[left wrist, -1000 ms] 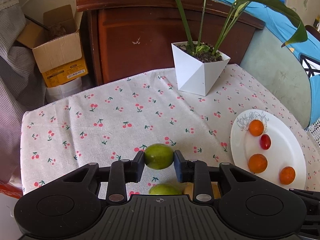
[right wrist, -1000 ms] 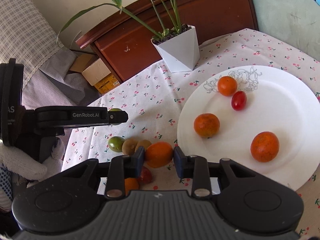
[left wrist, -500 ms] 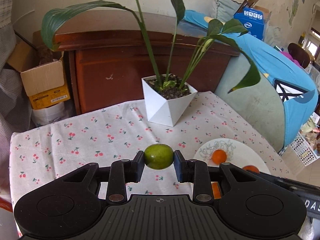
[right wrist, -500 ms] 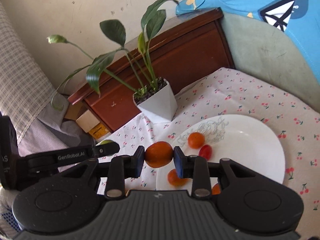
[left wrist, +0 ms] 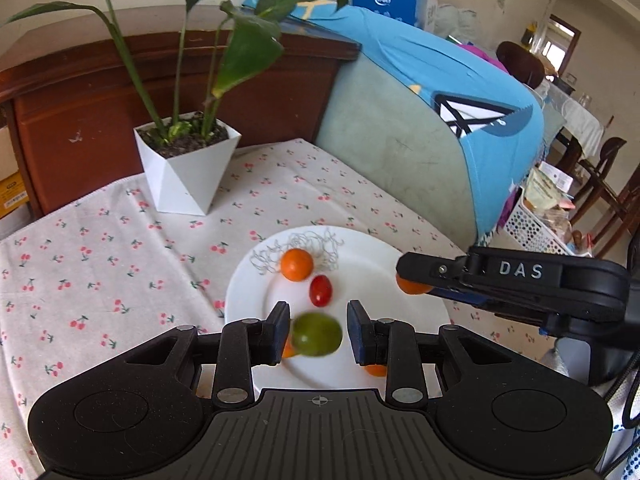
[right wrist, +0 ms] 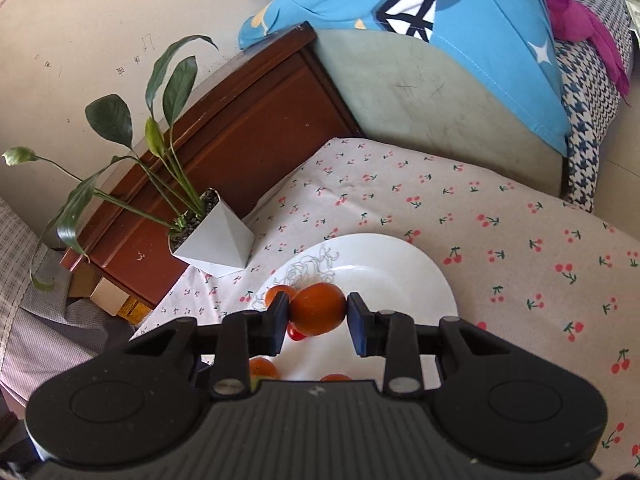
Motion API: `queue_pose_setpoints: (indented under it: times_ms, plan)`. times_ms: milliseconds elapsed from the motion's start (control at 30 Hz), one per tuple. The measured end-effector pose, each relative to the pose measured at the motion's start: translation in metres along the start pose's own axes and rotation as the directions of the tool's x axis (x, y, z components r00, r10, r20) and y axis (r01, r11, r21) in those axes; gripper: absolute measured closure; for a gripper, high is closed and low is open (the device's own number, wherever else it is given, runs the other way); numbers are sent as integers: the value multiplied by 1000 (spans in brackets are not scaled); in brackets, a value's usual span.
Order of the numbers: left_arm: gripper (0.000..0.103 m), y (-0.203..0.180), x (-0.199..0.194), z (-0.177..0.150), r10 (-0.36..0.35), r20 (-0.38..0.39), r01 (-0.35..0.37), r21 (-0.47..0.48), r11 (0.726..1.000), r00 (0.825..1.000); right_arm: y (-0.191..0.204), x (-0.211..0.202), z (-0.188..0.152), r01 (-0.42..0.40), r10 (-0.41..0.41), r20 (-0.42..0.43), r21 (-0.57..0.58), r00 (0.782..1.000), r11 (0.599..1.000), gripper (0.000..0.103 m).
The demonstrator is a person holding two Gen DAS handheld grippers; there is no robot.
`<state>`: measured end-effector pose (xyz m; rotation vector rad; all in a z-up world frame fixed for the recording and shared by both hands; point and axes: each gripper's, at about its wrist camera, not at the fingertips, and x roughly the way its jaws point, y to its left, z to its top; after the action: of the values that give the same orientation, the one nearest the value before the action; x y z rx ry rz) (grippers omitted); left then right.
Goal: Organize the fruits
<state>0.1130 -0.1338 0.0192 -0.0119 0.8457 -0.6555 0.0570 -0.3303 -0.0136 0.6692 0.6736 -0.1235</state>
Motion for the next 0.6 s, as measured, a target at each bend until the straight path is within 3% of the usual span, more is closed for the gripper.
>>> queue_pose_setpoints:
  times_ms: [300, 467, 600]
  plan:
    - [74, -11, 15, -9, 7, -34, -7, 14, 1000, 999, -8, 7, -6, 56, -54, -53, 38, 997, 998, 69]
    - [74, -8, 14, -8, 16, -27, -16, 3, 1000, 999, -22, 7, -5, 41, -32, -64, 132, 997, 990, 69]
    - [73, -4, 13, -6, 23, -24, -24, -8, 1000, 999, -22, 6, -4, 39, -31, -61, 135, 998, 990, 69]
